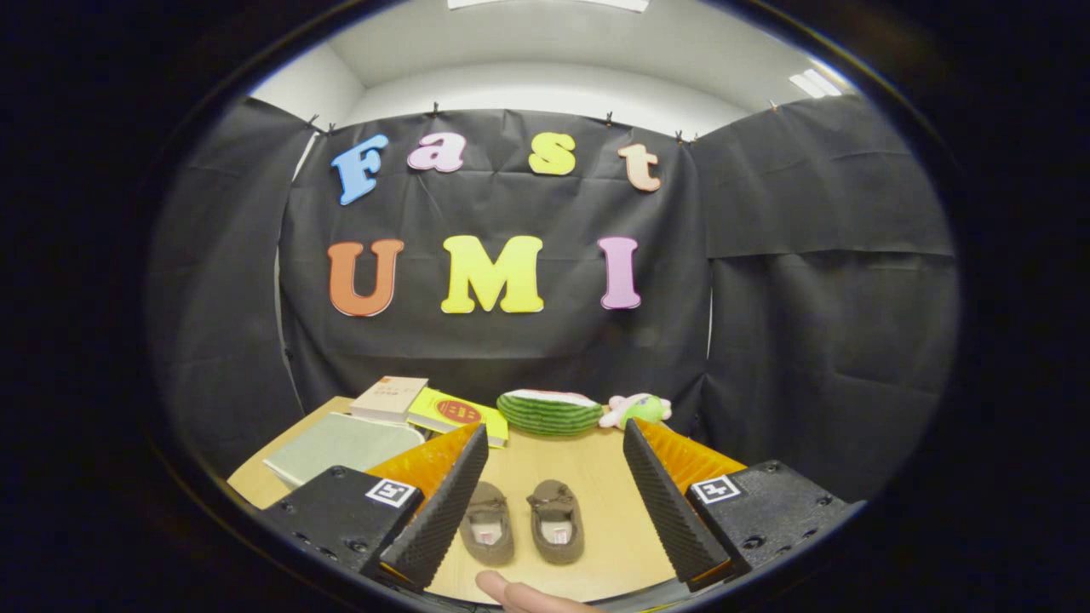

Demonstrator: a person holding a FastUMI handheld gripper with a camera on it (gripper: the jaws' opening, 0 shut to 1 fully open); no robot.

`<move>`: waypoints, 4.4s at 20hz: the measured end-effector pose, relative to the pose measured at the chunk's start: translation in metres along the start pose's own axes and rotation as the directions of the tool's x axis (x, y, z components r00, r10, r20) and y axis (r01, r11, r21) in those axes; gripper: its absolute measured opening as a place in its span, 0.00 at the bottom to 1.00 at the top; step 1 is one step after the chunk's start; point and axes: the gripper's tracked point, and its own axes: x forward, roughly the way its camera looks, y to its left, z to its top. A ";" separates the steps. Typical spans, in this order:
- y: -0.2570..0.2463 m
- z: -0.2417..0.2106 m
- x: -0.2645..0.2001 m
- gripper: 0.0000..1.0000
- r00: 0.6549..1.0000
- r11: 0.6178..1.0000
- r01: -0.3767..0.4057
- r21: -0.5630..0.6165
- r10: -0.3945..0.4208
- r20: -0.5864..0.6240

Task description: Open the storage box then place both shoes into the box .Put the left shoe in first, then the right shoe, with the right side of both shoes facing outward in a uniform manner.

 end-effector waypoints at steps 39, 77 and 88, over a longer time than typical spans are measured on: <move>0.228 -0.182 0.188 0.88 0.075 0.223 -0.216 0.951 0.974 -0.212; 0.409 0.020 0.096 0.26 0.333 0.387 -0.505 0.772 0.912 -0.239; 0.409 -0.051 0.091 1.00 0.331 0.518 -0.538 0.665 0.855 -0.398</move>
